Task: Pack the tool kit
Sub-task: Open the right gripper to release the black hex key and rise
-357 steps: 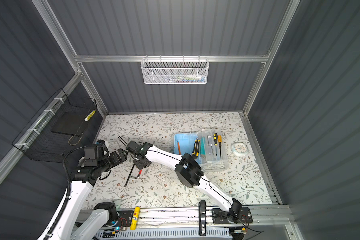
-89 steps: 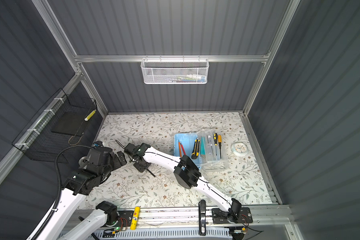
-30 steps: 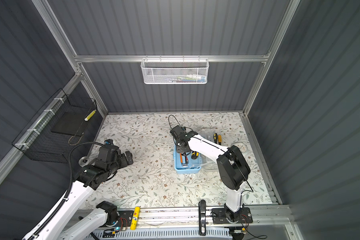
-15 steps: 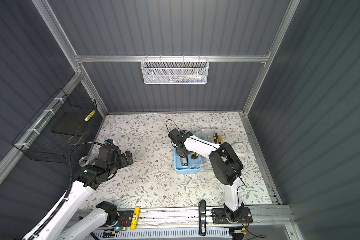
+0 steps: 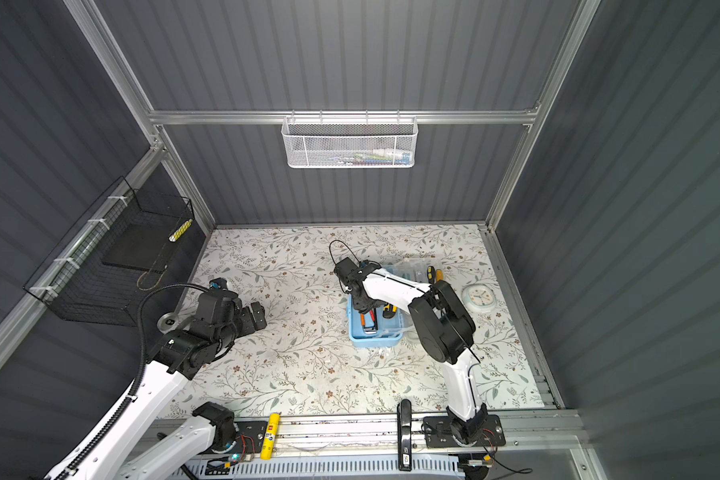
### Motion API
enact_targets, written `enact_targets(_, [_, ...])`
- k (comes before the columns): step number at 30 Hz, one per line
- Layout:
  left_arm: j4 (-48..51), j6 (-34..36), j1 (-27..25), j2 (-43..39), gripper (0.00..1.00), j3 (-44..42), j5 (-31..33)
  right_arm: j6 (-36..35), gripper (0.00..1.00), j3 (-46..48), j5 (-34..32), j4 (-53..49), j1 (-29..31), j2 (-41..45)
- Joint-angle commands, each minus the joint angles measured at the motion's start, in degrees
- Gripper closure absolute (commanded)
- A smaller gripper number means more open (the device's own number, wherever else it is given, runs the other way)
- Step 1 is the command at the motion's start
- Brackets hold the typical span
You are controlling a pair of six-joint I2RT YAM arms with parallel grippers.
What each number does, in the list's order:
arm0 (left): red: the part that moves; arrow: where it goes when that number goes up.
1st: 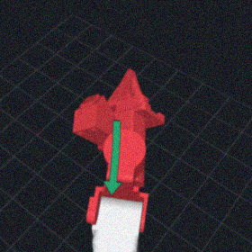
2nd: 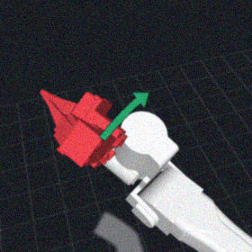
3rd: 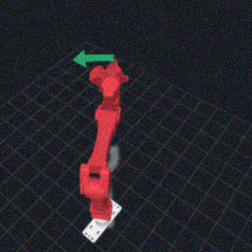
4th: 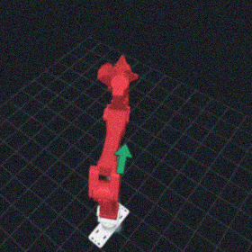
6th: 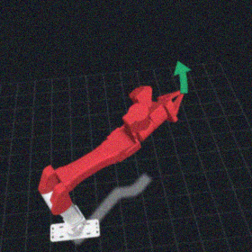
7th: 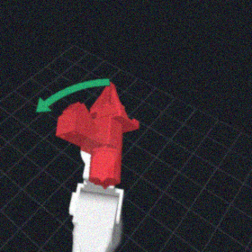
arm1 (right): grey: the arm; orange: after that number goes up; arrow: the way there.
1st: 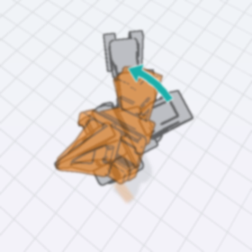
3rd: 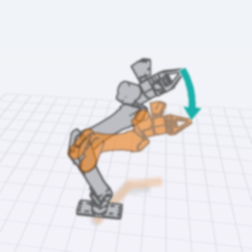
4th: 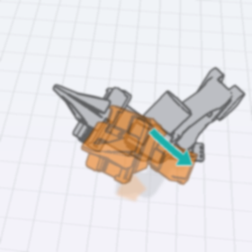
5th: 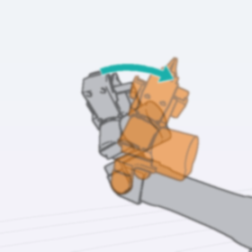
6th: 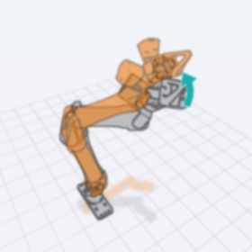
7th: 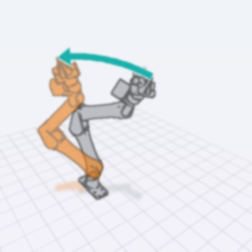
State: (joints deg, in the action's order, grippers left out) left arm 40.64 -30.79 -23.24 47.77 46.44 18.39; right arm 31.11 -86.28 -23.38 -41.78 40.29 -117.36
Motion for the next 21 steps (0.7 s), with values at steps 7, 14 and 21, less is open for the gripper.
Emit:
enact_targets(7, [-1.18,2.57,0.13,2.52,0.01,1.63,-3.66,0.81,0.98,-0.67,0.45,0.09,-0.72,-1.03])
enact_targets(14, [-1.49,2.95,0.15,3.52,0.0,2.02,-5.47,0.51,0.89,-1.34,1.29,-0.42,-0.98,-1.58])
enact_targets(21, [-2.54,3.45,0.13,4.6,0.01,1.97,-7.39,0.16,0.8,-1.43,2.96,-0.15,-1.01,0.22])
